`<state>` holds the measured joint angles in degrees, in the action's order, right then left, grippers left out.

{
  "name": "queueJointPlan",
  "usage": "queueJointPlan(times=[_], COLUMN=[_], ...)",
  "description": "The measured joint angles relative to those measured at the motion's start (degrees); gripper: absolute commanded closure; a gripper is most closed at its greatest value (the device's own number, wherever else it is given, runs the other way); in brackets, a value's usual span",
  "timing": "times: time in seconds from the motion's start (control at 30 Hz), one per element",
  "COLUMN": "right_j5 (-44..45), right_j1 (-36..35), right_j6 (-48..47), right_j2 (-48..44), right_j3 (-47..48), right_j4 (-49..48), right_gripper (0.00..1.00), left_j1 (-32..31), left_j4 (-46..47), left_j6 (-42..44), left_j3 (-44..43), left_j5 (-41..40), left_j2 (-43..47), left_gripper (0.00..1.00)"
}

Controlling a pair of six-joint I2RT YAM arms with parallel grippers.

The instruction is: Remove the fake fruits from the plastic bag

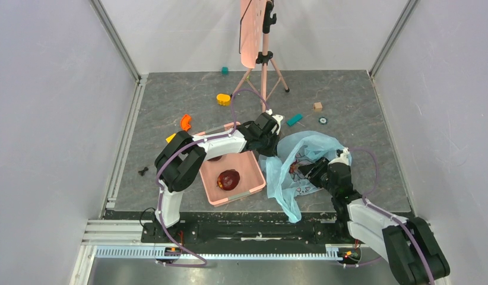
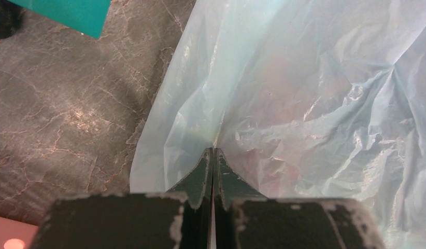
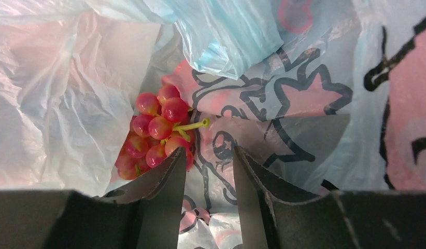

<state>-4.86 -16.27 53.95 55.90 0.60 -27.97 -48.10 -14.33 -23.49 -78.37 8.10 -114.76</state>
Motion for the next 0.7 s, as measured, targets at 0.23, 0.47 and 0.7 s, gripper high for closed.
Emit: queueJointPlan(times=[0.23,0.47,0.7], right_j5=[2.1,1.0,-0.1], right_j1=[0.0,0.1,0.3], right_j6=[-3.2,-3.9,-3.8], right_j2=[-4.2,1.0,5.8], right_j3=[0.9,2.3,3.1], right_j4=[7.3,4.0,-0.4], right_gripper=[0.58,0.60,0.62], left_j1=[0.0,0.0,0.0], left_j4=[0.0,0.0,0.0], left_j6=[0.0,0.0,0.0], left_j3=[0.0,0.0,0.0], left_j5=[0.1,0.3,1.0], left_j2=[0.0,0.0,0.0], left_gripper=[0.98,0.98,0.98])
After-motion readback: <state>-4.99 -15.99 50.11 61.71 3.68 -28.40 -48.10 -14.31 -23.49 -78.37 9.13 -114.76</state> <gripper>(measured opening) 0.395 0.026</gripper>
